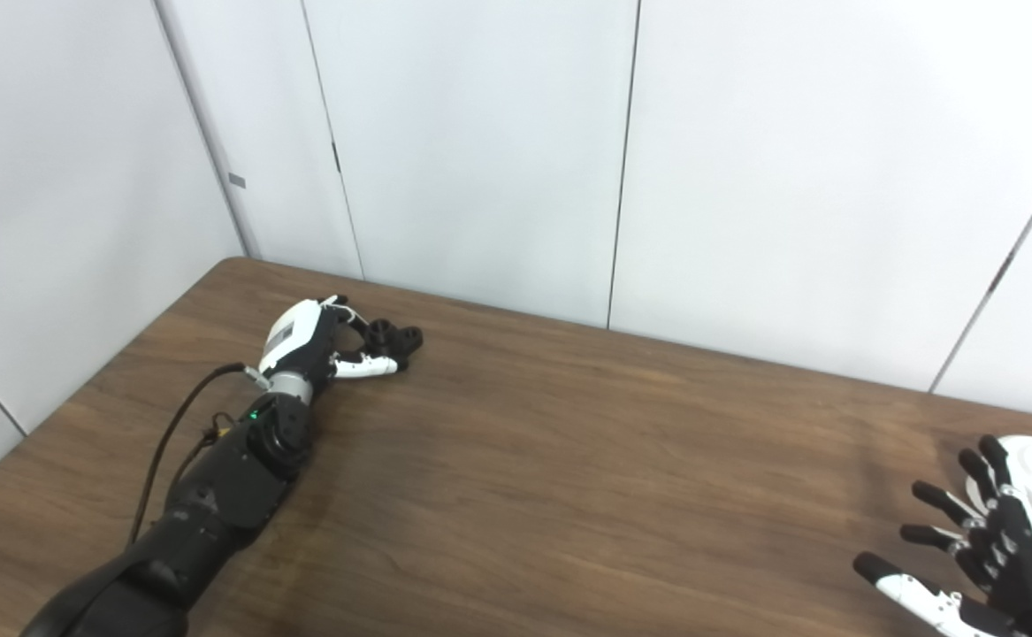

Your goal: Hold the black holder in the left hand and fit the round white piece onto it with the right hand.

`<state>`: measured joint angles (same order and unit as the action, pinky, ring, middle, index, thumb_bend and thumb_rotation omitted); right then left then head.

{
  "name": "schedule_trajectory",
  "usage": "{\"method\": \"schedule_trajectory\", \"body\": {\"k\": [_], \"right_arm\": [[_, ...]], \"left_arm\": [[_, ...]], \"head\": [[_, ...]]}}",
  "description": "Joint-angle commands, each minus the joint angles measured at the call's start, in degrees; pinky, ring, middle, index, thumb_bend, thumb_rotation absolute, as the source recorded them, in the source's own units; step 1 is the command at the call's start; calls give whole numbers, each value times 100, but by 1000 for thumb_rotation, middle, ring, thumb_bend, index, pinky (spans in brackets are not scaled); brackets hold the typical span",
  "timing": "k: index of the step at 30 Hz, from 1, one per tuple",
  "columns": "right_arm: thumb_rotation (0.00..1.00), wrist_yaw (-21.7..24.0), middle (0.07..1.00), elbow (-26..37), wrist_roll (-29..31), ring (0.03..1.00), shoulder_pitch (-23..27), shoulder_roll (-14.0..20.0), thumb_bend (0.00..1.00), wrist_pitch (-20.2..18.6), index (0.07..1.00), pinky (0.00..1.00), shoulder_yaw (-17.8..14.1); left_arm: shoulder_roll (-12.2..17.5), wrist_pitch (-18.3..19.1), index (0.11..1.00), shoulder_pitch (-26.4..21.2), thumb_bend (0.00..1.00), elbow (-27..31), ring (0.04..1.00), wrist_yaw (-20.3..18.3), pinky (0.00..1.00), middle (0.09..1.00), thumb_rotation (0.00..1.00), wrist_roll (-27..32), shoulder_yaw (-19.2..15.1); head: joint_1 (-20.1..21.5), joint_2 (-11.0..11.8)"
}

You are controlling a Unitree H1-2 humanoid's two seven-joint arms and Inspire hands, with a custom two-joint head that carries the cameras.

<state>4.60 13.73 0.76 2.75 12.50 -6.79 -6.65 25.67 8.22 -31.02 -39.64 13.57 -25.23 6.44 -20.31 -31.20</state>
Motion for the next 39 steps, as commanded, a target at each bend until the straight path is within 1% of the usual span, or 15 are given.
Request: {"method": "schedule_trajectory", "body": {"k": [1, 3, 6, 10, 16, 18, 22, 27, 30, 31, 32, 34, 36, 37, 39], "right_arm": [[154, -50, 963, 188, -34, 808, 133, 37, 596, 94, 984, 630, -19], [164, -56, 963, 164, -74, 805, 145, 35, 599, 123, 984, 627, -7], [192, -58, 960, 137, -89, 794, 164, 23, 610, 168, 981, 625, 10], [191, -38, 959, 120, -27, 786, 178, -5, 619, 220, 975, 606, 9], [207, -44, 944, 143, -27, 776, 198, -41, 646, 214, 966, 585, 8], [214, -53, 942, 156, -32, 773, 203, -48, 655, 208, 963, 581, 3], [227, -78, 934, 145, -76, 762, 219, -41, 683, 237, 955, 563, -6], [240, -45, 926, 165, -7, 759, 228, -34, 708, 221, 944, 569, -8], [216, 24, 939, 239, 153, 785, 226, -26, 679, 37, 946, 693, -15], [219, 24, 938, 256, 163, 789, 223, -24, 676, 8, 945, 726, -15], [230, 12, 934, 272, 161, 785, 221, -29, 683, -7, 940, 735, -13], [230, -31, 918, 297, 139, 771, 221, -53, 701, -34, 925, 727, -16], [255, -81, 905, 326, 25, 751, 216, -57, 726, -46, 913, 698, 3], [258, -97, 902, 336, -18, 743, 214, -56, 732, -49, 908, 682, 9], [268, -111, 900, 344, -85, 737, 216, -60, 745, -31, 905, 661, 26]], "left_arm": [[8, -128, 484, 121, 525, 9, 1000, -308, 1000, 944, 59, -3, 176], [3, -257, 483, 205, 525, 139, 1000, -363, 1000, 943, 59, 25, 213], [-28, -568, 484, 391, 524, 438, 1000, -544, 1000, 949, 57, 141, 291], [-101, -909, 484, 555, 525, 660, 1000, -774, 1000, 959, 57, 289, 405], [-172, -1530, 483, 692, 525, 894, 1000, -1254, 1000, 992, 61, 429, 767], [-257, -1719, 483, 730, 525, 986, 1000, -1409, 1000, 996, 62, 468, 921], [-415, -1857, 483, 773, 525, 1188, 1000, -1612, 1000, 996, 63, 341, 1235], [-622, -1754, 483, 761, 525, 1435, 1000, -1874, 1000, 1000, 64, 90, 1687], [-775, -1743, 483, 699, 525, 1441, 1000, -2011, 1000, 1000, 64, -54, 1949], [-833, -1768, 483, 675, 525, 1387, 1000, -2014, 1000, 1000, 64, -89, 2020], [-884, -1798, 482, 652, 525, 1328, 1000, -2002, 1000, 997, 63, -126, 2092], [-970, -1886, 482, 608, 525, 1183, 1000, -1964, 1000, 992, 63, -200, 2221], [-1046, -2013, 482, 561, 525, 1029, 1000, -1944, 1000, 989, 62, -344, 2403], [-1072, -2072, 482, 543, 525, 965, 1000, -1932, 1000, 989, 62, -401, 2479], [-1083, -2122, 482, 511, 524, 900, 1000, -1925, 1000, 991, 62, -548, 2644]], "head": [[-7, -5], [22, -7], [78, -23], [127, -34], [267, -77], [352, -102], [421, -131], [557, -181], [656, -217], [656, -217], [725, -250], [791, -271], [972, -337], [972, -337], [1166, -404]]}}
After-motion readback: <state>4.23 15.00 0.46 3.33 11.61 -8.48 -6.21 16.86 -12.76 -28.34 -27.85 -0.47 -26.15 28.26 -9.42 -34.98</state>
